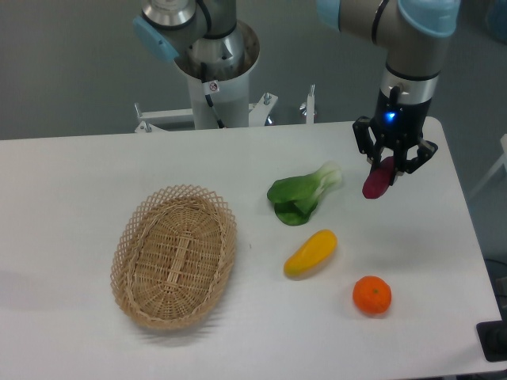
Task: Place the sweet potato on the table
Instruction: 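Carry the held purple sweet potato down past the yellow squash toward the table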
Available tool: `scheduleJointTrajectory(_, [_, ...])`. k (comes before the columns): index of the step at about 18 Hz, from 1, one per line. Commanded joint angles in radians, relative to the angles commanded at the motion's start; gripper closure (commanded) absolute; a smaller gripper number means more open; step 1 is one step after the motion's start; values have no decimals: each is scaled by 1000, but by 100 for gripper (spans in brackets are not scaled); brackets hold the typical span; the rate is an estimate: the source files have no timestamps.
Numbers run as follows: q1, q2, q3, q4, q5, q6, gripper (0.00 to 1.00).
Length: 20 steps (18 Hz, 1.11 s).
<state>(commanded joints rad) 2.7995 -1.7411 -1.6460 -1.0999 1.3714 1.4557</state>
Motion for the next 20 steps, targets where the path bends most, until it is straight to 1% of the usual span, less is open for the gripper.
scheduleJointTrajectory(6, [-3,-5,3,0,-2,-3,68])
scheduleJointTrajectory(10, [-12,-5,5,2,-6,-70,68])
scheduleJointTrajectory(13, [-58,-8,5,3,-8,-130,68])
scheduleJointTrajectory(14, [-77,-14,6,15,-8,-159,68])
scheduleJointTrajectory(15, [-98,-23,8,46,-8,-199,68])
scheduleJointTrajectory(18, [-175,-58,8,170,-6,-387,68])
scheduleJointTrajectory(20, [-219,-86,8,237,-5,-477,68])
